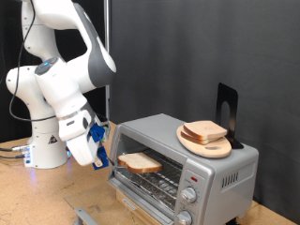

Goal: Make a piece of toast with the oven

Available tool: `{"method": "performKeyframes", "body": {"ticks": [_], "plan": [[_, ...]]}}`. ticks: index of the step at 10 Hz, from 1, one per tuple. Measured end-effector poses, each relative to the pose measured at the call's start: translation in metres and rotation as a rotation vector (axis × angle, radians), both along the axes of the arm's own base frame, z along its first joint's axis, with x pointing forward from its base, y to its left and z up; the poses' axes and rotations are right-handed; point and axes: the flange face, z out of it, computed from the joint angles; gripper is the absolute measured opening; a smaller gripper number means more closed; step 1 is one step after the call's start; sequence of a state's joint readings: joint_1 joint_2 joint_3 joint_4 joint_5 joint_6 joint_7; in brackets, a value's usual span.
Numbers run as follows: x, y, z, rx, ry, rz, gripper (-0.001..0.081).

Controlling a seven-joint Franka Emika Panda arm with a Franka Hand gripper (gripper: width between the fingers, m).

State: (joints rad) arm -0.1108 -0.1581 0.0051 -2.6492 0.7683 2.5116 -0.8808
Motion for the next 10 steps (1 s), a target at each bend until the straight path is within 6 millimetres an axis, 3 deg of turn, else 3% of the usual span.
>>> {"method": "performKeyframes", "body": {"ticks": [5, 10], "plan": [[0.017, 0.005, -0.005, -0.114, 0.092, -0.005, 0.0477], [0.018, -0.027, -0.001, -0.104, 0.118, 0.024, 0.0477]]}}
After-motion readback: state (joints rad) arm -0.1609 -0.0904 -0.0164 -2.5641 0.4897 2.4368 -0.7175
